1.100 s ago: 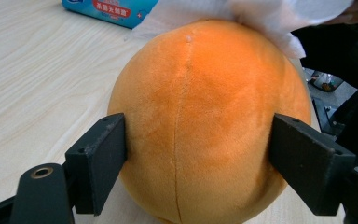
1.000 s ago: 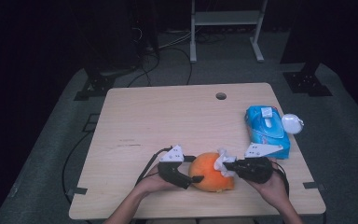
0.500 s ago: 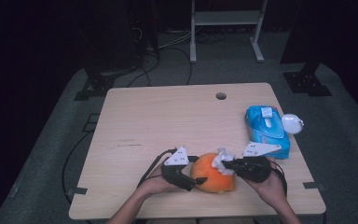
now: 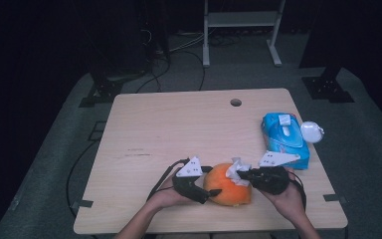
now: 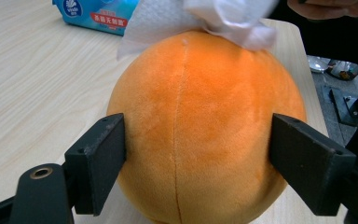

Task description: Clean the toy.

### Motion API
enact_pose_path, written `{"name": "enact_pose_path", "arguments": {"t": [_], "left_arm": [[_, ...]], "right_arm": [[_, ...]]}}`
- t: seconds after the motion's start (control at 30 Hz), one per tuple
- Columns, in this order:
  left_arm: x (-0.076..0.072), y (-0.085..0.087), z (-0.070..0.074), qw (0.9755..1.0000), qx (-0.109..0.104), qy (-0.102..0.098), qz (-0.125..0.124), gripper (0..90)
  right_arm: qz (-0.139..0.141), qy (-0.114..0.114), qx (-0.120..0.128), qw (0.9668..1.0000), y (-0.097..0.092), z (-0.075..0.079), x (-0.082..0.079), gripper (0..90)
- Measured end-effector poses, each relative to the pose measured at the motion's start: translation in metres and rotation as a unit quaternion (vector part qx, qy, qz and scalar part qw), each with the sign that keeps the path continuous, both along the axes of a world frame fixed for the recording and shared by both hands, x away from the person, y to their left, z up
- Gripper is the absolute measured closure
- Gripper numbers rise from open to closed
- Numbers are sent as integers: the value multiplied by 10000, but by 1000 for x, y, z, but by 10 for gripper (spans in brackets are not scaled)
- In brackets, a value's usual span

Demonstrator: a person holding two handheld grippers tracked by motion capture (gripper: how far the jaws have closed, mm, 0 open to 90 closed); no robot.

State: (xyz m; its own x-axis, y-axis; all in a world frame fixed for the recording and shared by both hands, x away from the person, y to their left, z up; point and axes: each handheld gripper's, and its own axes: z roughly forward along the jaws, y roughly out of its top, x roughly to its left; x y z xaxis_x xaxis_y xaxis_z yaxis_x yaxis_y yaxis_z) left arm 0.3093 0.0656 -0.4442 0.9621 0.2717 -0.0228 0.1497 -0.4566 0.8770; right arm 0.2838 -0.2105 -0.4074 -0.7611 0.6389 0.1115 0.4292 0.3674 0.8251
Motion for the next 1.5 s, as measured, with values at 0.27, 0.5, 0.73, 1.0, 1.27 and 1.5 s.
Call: {"name": "enact_pose_path", "arguments": {"t": [0.27, 0.5, 0.73, 1.0, 1.27, 1.5], "left_arm": [[-2, -5, 3, 10000, 72, -23, 15, 203], [-2, -4, 4, 10000, -2, 55, 43, 207], [-5, -7, 4, 10000, 34, -32, 24, 200], [4, 0, -3, 9985, -267, 482, -71, 101], [-7, -10, 10, 9997, -212, 78, -92, 332], [-4, -9, 9, 9992, -358, 176, 96, 162]], "right_arm": [[412, -160, 24, 9990, 14, 7, -9, 840], [74, -22, -106, 9999, -1, 1, 1, 841], [463, -191, 33, 9987, 16, 8, -10, 838], [378, -82, -36, 9992, 5, 5, -6, 839], [684, -310, 75, 9971, 25, 18, -20, 838], [427, -305, -92, 9986, 17, 19, -15, 842]]}}
